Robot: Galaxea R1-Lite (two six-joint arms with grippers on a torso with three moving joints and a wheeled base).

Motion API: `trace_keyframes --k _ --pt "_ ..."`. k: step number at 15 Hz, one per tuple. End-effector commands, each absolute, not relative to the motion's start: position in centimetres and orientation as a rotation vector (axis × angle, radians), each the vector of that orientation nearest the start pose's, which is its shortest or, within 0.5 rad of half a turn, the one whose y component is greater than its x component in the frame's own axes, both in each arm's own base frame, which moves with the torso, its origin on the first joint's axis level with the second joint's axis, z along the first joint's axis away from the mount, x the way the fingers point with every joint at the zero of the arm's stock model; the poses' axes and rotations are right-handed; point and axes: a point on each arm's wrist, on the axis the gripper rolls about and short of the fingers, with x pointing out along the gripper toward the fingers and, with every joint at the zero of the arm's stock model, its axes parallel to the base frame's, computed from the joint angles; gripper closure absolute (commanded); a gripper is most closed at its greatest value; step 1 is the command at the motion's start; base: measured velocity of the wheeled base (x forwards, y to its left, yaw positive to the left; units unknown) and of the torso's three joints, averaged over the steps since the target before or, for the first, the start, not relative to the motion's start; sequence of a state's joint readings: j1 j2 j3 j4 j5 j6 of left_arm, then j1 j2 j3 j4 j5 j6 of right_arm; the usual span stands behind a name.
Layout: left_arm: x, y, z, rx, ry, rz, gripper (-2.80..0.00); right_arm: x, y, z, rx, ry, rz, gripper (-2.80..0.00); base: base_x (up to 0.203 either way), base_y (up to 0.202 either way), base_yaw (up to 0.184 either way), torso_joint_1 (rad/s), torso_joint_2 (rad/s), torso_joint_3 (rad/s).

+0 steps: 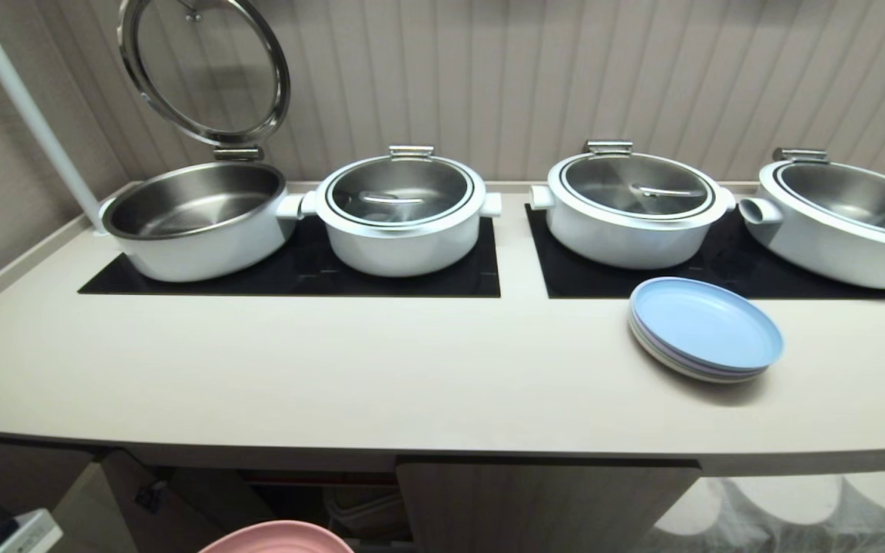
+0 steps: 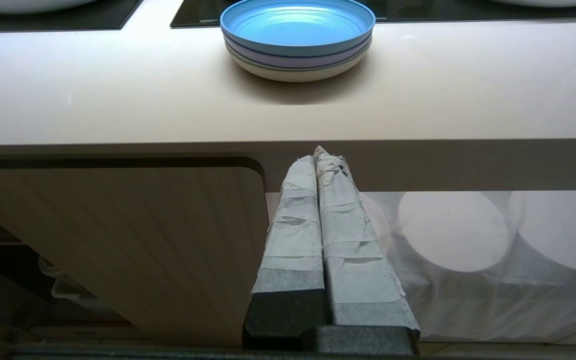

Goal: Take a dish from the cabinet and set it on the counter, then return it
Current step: Put it back into the cabinet

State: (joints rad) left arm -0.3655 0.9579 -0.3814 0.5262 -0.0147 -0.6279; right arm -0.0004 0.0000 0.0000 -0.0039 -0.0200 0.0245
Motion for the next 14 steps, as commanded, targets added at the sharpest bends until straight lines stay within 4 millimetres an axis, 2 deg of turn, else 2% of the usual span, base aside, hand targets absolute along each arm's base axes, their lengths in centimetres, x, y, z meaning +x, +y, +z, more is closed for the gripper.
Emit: trace_keyframes --k 1,14 --pt "5.6 -2.18 11.89 -0.364 1.165 0.022 0.0 -2.28 -0.04 7.6 0.025 -0.005 -0.02 0.0 0.0 0.0 0.0 0.0 0.0 0.0" --pt "5.49 -2.15 11.68 -0.365 1.175 0.023 0.0 -2.28 -0.04 7.6 0.025 -0.005 -0.021 0.0 0.0 0.0 0.0 0.0 0.0 0.0"
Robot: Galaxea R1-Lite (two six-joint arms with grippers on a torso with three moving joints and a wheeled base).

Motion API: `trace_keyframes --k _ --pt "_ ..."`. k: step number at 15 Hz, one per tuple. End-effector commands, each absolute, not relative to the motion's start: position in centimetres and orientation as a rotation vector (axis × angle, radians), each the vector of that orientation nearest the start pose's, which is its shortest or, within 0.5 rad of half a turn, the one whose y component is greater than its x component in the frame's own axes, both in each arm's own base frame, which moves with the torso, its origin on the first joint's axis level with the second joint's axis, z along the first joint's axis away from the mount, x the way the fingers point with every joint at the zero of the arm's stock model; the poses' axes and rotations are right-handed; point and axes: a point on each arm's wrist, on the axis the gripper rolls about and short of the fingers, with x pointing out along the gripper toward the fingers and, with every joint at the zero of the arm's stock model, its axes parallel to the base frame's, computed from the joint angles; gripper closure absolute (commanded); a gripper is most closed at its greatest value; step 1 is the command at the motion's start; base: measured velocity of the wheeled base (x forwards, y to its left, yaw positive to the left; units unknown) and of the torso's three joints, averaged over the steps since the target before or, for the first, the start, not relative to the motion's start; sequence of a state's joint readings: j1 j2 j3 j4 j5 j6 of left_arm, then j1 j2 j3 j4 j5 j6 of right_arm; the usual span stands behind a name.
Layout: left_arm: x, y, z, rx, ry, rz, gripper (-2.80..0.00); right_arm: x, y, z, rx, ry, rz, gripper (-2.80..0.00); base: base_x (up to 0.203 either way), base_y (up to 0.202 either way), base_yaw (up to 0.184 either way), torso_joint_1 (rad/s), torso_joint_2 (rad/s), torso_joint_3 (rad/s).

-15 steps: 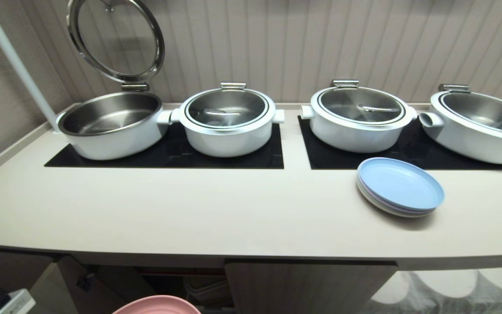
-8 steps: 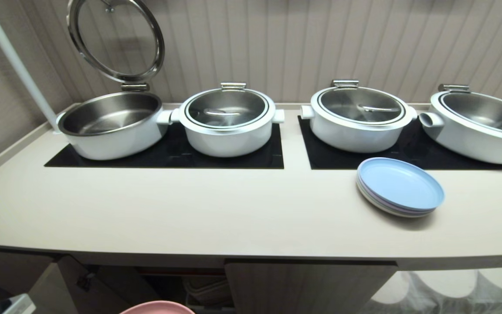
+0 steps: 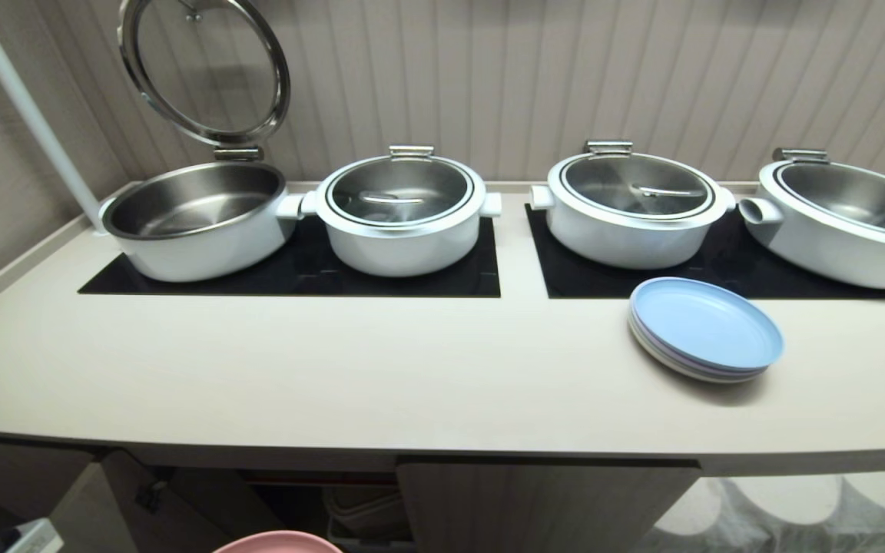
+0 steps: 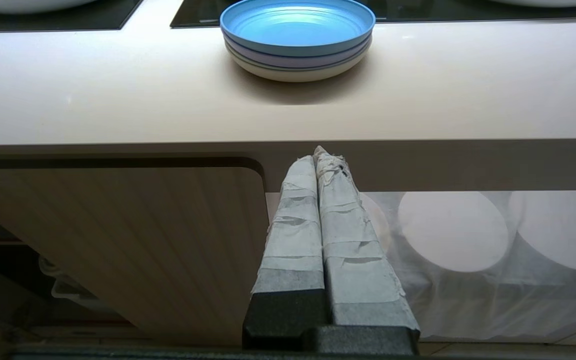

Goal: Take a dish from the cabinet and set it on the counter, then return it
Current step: Put it back into the cabinet

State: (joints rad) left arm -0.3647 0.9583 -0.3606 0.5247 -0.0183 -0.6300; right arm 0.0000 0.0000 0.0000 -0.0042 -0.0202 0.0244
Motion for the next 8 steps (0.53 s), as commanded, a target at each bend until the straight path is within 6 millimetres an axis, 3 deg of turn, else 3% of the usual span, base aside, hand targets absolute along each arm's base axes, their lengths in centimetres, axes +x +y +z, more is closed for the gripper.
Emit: trace_keyframes --k 1,8 --pt "5.49 -2.15 11.68 -0.365 1.175 0.023 0.0 -2.28 -0.04 7.6 0.025 -0.005 -0.02 0.0 0.0 0.0 0.0 0.0 0.0 0.0" --pt "5.49 -2.15 11.72 -0.365 1.173 0.021 0.0 -2.28 -0.04 7.6 0.025 -0.005 -0.02 0.0 0.0 0.0 0.0 -0.003 0.0 0.004"
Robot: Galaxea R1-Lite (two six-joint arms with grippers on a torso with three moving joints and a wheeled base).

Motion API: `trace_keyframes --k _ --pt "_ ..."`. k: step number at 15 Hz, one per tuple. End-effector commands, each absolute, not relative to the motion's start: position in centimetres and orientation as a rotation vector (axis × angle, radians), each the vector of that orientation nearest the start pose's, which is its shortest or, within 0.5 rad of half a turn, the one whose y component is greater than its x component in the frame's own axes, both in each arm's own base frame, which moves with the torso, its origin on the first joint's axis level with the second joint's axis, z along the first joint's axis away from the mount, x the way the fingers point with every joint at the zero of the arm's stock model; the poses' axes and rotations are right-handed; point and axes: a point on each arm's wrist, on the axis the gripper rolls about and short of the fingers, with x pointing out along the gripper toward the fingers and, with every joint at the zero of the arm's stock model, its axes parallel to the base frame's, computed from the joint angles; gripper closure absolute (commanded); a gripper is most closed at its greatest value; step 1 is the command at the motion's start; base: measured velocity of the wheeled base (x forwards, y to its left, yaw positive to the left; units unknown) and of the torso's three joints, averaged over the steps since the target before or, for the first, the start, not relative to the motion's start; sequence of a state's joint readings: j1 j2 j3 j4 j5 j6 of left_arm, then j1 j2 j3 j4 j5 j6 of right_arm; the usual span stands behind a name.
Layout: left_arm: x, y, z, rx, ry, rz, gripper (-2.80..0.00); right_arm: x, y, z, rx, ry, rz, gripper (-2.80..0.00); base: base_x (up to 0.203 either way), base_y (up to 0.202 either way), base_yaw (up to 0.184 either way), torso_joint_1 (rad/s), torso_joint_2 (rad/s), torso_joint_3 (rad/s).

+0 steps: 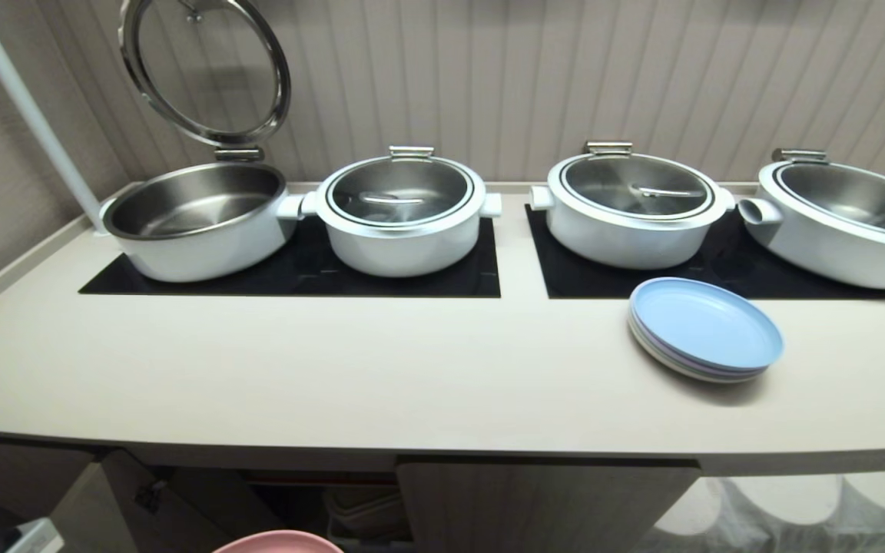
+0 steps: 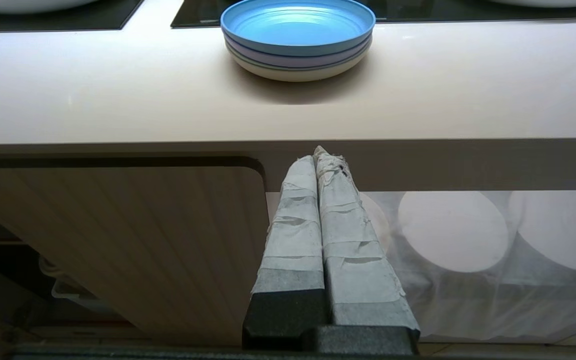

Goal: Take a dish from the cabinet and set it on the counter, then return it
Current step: Put it back into the cabinet

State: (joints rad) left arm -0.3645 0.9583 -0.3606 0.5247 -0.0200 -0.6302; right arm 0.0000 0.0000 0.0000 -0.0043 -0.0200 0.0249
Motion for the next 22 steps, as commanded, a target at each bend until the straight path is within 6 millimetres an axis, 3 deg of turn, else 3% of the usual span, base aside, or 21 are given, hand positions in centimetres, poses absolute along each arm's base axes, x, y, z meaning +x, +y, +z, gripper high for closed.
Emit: trace_keyframes --k 1,22 --pt "5.5 -2.14 11.73 -0.366 1.172 0.023 0.0 -2.28 -0.05 7.6 0.025 -0.005 -0.021 0.0 0.0 0.0 0.0 -0.117 0.24 0.129" --pt "5.29 -2.06 11.73 -0.372 1.165 0.02 0.0 -2.28 -0.04 7.6 0.026 -0.005 -0.02 0.0 0.0 0.0 0.0 -0.144 0.31 0.16"
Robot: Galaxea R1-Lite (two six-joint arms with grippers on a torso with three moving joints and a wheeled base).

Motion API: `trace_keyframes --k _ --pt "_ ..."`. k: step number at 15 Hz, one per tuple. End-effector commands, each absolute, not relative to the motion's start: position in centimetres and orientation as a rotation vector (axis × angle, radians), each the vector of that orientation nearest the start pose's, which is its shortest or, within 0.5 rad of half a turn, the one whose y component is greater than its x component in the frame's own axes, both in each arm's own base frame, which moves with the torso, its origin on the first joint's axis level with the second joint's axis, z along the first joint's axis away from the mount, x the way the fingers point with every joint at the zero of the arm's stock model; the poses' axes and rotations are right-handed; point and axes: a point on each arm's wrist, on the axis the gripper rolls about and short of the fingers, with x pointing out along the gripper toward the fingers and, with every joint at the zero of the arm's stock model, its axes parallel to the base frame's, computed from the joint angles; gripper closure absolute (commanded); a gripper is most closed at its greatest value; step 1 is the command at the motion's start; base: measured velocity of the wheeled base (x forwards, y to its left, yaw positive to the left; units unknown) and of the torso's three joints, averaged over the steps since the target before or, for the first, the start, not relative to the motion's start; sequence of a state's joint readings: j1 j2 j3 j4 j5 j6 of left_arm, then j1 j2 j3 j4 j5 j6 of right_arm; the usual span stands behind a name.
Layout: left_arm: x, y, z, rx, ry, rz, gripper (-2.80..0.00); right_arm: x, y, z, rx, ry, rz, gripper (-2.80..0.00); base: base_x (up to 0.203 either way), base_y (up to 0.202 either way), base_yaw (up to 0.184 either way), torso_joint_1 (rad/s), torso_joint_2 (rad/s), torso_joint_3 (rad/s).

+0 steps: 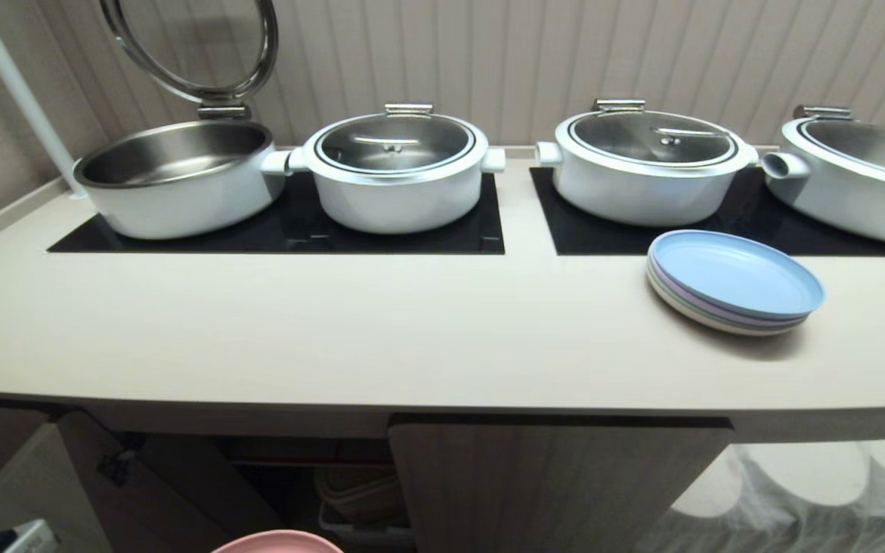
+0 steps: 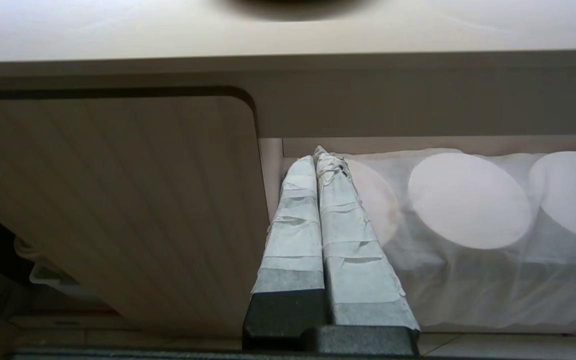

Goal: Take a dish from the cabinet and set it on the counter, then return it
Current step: Put it back into the cabinet

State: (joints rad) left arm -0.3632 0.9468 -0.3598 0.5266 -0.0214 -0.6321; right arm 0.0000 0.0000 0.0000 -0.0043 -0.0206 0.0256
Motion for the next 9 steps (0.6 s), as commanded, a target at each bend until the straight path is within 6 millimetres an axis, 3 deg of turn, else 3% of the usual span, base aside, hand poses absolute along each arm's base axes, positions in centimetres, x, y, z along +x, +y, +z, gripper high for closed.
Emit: trace_keyframes --k 1,9 --pt "5.28 -2.06 11.76 -0.373 1.163 0.019 0.0 -2.28 -0.05 7.6 0.026 -0.005 -0.021 0.0 0.0 0.0 0.0 -0.173 0.37 0.193" --pt "4.64 -1.81 11.45 -0.376 1.151 0.016 0.0 -2.28 -0.05 7.6 0.026 -0.005 -0.02 0.0 0.0 0.0 0.0 -0.225 0.49 0.262"
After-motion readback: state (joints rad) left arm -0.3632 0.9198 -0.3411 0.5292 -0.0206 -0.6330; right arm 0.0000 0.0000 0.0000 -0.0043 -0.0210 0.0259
